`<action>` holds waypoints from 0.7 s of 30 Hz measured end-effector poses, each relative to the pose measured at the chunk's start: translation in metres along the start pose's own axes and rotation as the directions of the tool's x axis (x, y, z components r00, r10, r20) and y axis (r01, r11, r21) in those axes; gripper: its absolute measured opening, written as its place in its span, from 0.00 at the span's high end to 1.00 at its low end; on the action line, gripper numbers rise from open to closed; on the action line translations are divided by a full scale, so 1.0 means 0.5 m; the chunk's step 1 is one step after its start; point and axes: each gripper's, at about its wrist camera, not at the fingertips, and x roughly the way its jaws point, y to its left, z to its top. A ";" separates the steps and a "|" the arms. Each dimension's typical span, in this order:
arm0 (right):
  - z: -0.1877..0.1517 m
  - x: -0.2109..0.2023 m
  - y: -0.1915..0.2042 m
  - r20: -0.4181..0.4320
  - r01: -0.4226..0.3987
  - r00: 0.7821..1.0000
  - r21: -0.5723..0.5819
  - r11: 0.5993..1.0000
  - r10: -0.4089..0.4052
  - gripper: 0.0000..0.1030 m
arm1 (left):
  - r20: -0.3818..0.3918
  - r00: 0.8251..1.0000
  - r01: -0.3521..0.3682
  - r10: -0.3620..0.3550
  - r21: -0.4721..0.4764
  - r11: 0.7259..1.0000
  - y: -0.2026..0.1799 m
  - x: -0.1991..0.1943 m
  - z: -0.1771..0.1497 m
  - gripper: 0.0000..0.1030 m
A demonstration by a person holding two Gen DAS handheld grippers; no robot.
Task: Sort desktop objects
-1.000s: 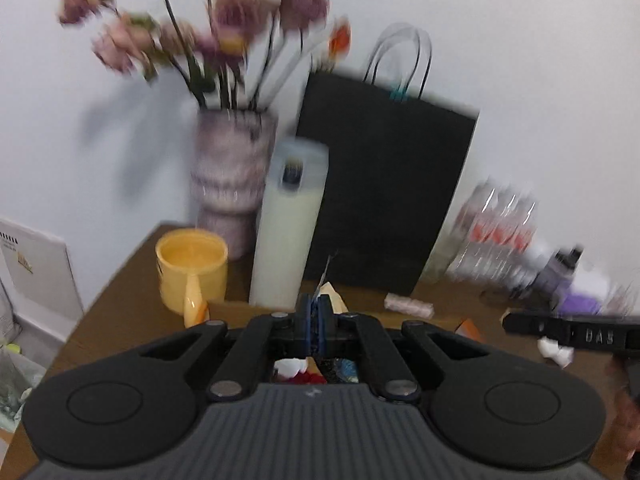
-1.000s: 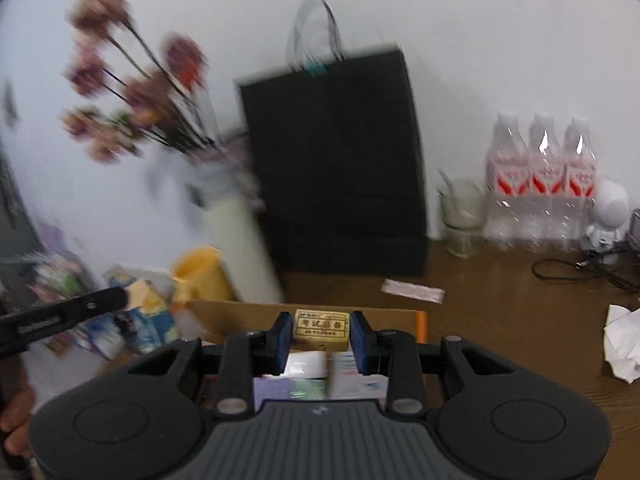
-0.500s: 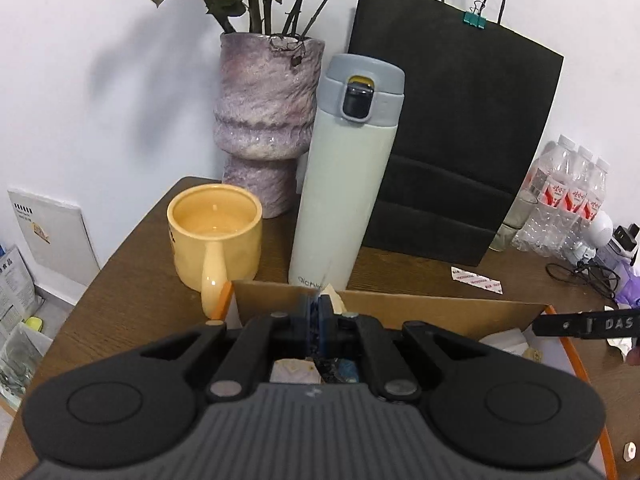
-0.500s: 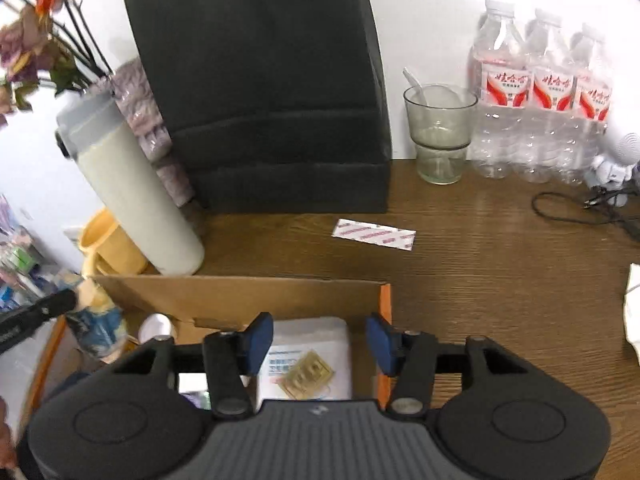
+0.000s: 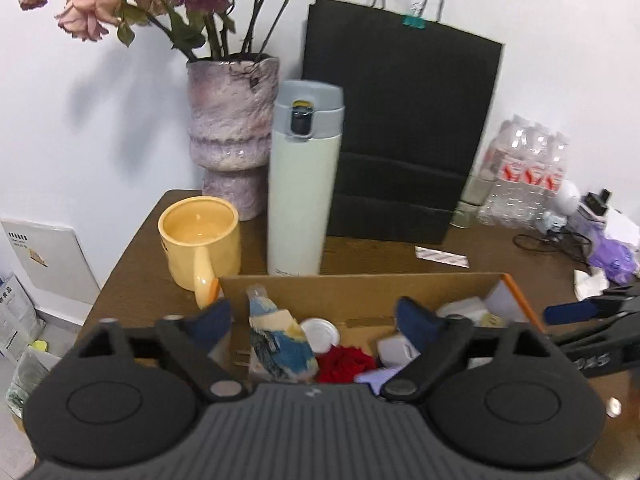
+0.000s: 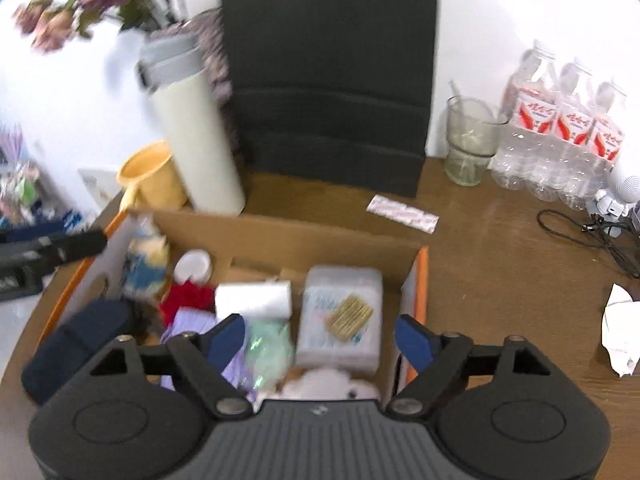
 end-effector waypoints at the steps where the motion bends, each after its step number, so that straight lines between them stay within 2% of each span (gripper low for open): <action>1: -0.005 -0.005 0.007 -0.007 -0.002 1.000 -0.006 1.000 0.002 0.18 | -0.006 1.000 -0.002 0.002 0.007 1.000 -0.004 -0.009 -0.004 0.02; 3: -0.016 -0.018 0.018 -0.016 -0.001 1.000 -0.016 1.000 0.000 0.16 | -0.021 0.999 -0.036 0.036 0.015 0.999 -0.013 -0.028 -0.014 0.00; 6: -0.035 -0.045 0.036 -0.009 0.017 1.000 -0.016 1.000 -0.017 0.15 | -0.084 0.991 -0.105 0.106 0.007 0.994 -0.023 -0.041 -0.034 0.00; 9: -0.065 -0.081 0.049 0.026 0.026 0.999 -0.006 1.000 -0.026 0.13 | -0.130 0.983 -0.134 0.132 -0.007 0.991 -0.027 -0.059 -0.065 0.00; 11: -0.096 -0.109 0.054 0.074 0.023 0.997 0.016 1.000 -0.025 0.13 | -0.123 0.984 -0.130 0.125 -0.034 0.991 -0.029 -0.086 -0.089 0.00; 14: -0.152 -0.149 0.061 0.176 0.019 0.984 0.055 0.998 -0.028 0.13 | -0.064 0.992 -0.117 0.112 -0.080 0.990 -0.037 -0.140 -0.132 0.00; 16: -0.199 -0.173 0.073 0.248 0.060 0.966 0.062 0.996 -0.074 0.12 | 0.005 0.990 -0.139 0.140 -0.099 0.985 -0.049 -0.183 -0.170 0.00; 19: -0.276 -0.210 0.099 0.364 0.108 0.924 0.049 0.993 -0.119 0.11 | 0.131 0.978 -0.149 0.160 -0.090 0.985 -0.070 -0.247 -0.232 0.00; 21: -0.329 -0.232 0.112 0.424 0.095 0.900 0.038 0.995 -0.102 0.08 | 0.191 0.966 -0.163 0.176 -0.083 0.983 -0.084 -0.284 -0.274 0.00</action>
